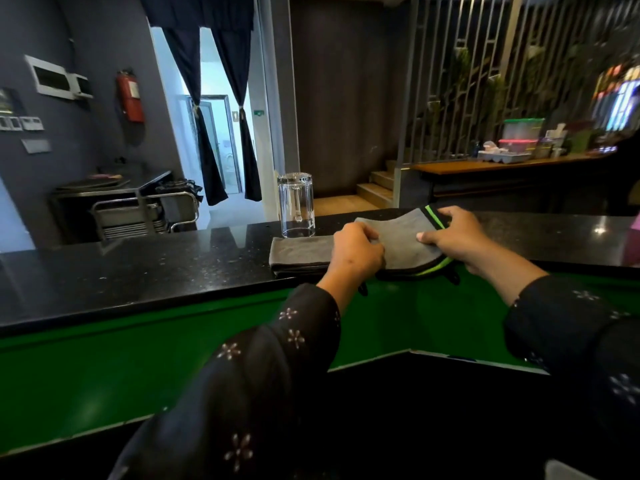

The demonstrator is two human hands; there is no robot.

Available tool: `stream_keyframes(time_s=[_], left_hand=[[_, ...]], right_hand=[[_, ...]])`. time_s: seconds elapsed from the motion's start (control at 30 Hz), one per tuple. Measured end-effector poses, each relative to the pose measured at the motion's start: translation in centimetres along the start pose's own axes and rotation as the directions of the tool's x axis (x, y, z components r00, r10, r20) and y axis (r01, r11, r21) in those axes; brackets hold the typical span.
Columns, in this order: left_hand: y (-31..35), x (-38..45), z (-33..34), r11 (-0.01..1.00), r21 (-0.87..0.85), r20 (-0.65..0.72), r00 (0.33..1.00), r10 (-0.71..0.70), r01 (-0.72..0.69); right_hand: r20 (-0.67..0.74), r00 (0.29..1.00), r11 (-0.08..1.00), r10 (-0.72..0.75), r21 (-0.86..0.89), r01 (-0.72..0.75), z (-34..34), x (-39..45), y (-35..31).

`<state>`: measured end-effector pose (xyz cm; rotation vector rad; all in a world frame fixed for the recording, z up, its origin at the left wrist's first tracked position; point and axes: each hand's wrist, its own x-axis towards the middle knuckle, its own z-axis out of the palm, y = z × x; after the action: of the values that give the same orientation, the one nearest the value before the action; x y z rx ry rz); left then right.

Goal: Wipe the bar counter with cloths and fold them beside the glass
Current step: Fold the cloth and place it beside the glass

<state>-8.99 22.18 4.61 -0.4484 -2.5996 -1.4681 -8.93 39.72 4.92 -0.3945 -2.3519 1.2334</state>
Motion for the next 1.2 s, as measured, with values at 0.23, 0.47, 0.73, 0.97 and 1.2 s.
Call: stream_keyframes(time_s=[0.23, 0.47, 0.73, 0.97, 1.2], left_hand=[[-1.1, 4.1, 1.2, 0.933, 0.359, 0.051, 0.999, -0.001, -0.017], [-2.3, 5.3, 1.6, 0.814, 0.575, 0.015, 0.996, 0.088, -0.081], [-2.7, 4.7, 0.5, 0.851, 0.503, 0.061, 0.988, 0.14, -0.152], [-4.8, -0.1, -6.6, 0.87, 0.466, -0.024, 0.981, 0.193, -0.16], [-8.4, -8.2, -16.6, 0.843, 0.528, -0.088, 0.98, 0.179, -0.107]], right_hand=[[0.076, 0.994, 0.988, -0.076, -0.128, 0.085, 1.7, 3.8, 1.0], [0.178, 0.967, 0.914, -0.18, -0.334, 0.231, 3.0, 5.2, 1.9], [0.166, 0.928, 0.79, -0.334, -0.488, 0.371, 3.2, 3.5, 0.5], [0.18, 0.859, 0.823, -0.478, -0.25, 0.51, 5.8, -3.2, -3.7], [0.243, 0.82, 0.814, -0.518, -0.154, 0.56, 11.0, -11.6, -8.3]])
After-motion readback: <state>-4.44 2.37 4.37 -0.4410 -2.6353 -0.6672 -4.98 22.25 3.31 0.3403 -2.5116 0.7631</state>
